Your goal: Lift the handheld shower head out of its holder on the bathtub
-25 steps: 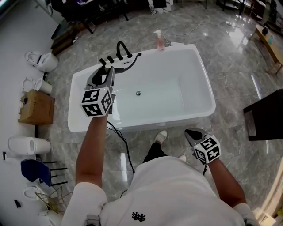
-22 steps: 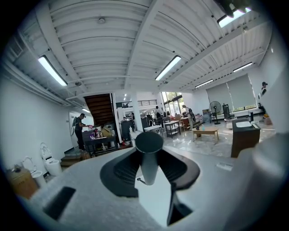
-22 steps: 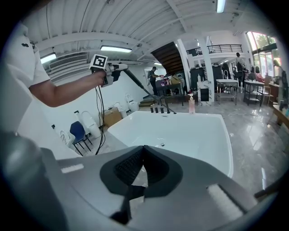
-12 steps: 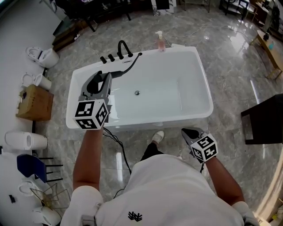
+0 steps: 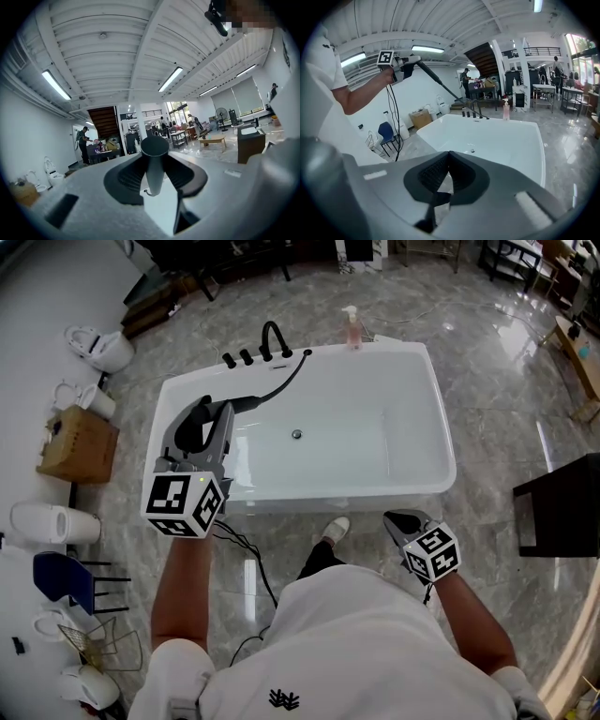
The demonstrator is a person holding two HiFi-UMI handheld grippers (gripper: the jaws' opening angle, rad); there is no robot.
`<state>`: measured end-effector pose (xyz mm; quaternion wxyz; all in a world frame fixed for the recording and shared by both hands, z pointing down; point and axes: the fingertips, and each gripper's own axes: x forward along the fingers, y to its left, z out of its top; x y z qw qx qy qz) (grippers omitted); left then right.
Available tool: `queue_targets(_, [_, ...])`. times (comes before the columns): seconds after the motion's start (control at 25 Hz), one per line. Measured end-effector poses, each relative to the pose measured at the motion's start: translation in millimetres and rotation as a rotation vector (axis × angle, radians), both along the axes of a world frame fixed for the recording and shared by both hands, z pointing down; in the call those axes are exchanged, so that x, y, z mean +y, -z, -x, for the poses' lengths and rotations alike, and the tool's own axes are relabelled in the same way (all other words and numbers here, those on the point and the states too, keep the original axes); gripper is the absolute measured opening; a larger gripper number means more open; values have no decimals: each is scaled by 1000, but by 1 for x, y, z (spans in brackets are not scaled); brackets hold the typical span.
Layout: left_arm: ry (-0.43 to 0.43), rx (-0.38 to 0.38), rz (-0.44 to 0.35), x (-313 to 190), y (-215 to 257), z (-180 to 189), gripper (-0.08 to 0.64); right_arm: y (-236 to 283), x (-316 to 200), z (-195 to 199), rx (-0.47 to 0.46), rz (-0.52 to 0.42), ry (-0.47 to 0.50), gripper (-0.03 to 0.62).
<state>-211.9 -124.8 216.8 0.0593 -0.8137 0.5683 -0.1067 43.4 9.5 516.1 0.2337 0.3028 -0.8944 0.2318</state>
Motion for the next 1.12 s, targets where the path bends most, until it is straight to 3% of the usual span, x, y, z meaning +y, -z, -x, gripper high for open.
queue_targets(0.52, [1,28,-22,43,14,6,138,1,-4,12,-6,-7,35,14])
queue_targets(1.12, [-9,41,17,40,-2,5,138,-2,-6,13,-9,-5,34,14])
